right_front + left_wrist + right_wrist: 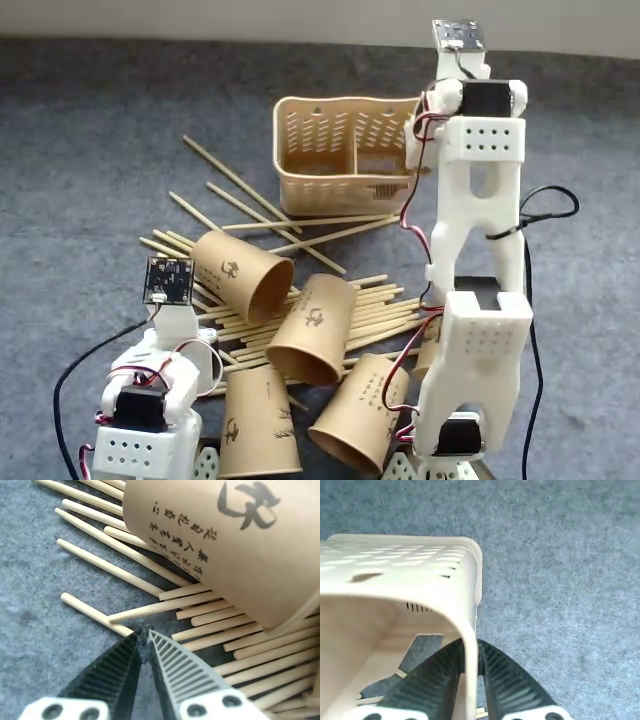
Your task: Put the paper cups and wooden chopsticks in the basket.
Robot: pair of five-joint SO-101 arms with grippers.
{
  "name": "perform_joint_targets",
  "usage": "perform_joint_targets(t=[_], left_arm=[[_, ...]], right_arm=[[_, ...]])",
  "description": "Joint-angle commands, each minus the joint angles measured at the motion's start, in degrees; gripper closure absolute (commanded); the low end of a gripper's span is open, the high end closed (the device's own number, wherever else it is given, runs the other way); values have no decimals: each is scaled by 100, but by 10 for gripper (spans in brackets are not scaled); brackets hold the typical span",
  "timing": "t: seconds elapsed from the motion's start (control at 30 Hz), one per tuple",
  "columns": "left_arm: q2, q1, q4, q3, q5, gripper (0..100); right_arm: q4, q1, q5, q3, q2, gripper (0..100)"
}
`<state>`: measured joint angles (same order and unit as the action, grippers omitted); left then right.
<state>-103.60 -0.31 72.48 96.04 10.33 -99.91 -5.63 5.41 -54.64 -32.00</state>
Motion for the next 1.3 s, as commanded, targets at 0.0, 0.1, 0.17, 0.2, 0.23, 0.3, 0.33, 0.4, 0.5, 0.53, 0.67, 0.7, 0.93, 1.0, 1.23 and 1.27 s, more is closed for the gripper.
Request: perform_joint_targets(t=[0.0,0.1,0.17,0.2,0.23,0.3,0.33,0.4,0.5,0.53,0.67,0.7,0.93,1.0,1.23,1.27], left_arm=[[-40,92,-53,110,35,986],[-40,92,-53,110,35,986],[-40,92,-53,110,35,986],[-40,92,-53,110,35,986],[-40,92,-53,110,35,986],[-40,92,-53,110,35,986],[-40,92,-53,110,35,986],[-40,92,-53,110,35,986],[-40,92,-53,110,35,986],[-40,92,-53,110,35,986],[-40,92,-53,110,35,986],[-40,92,-53,110,35,986],[-40,92,-53,110,35,986],[-40,92,-53,110,35,986],[-40,92,-53,110,35,986],[-40,92,-53,110,35,986]], right_arm=[[-110,-145,35,-22,145,993],[-110,-180,26,-207,154,992],[-110,-180,26,-338,154,992],[-110,-180,26,-374,154,992],[-110,-180,26,-382,154,992],[-110,-180,18,-382,154,992],[-110,-180,18,-382,154,992],[-110,-180,18,-382,145,991],[-110,-180,26,-435,145,957],[-101,-180,26,-435,154,931],[-92,-251,26,-831,207,849],[-92,-268,26,-971,215,849],[-110,-321,26,-2035,242,849],[-119,-303,26,-2237,251,849],[-119,-303,44,-1657,1112,849],[-119,-303,53,-1437,1341,849]])
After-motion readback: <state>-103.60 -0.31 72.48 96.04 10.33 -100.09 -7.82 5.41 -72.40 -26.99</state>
